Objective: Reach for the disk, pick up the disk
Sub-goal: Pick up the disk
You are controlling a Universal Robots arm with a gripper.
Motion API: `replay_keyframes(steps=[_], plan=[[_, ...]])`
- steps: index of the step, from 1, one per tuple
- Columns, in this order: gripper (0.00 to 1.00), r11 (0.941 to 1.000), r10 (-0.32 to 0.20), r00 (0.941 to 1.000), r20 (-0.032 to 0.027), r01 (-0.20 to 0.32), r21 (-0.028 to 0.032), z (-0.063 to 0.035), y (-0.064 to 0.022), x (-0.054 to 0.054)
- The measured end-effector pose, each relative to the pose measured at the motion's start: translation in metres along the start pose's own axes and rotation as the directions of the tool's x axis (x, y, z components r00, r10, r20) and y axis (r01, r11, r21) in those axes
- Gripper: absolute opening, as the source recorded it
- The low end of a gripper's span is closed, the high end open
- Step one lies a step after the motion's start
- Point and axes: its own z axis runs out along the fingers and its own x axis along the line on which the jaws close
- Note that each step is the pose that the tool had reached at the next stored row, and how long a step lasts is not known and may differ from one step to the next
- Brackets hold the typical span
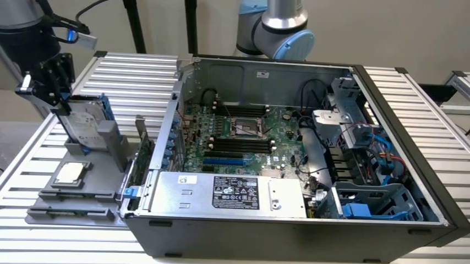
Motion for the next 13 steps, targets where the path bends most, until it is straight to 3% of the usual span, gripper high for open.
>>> replay_keyframes(steps=[6,13], plan=[[0.33,1.0000,0.000,1.0000,0.0001,0.000,0.0002,-0.0149,0.0000,0.000],[0.33,1.0000,0.000,1.0000,0.0001,0.000,0.0002,-0.0440,-0.0004,0.001]])
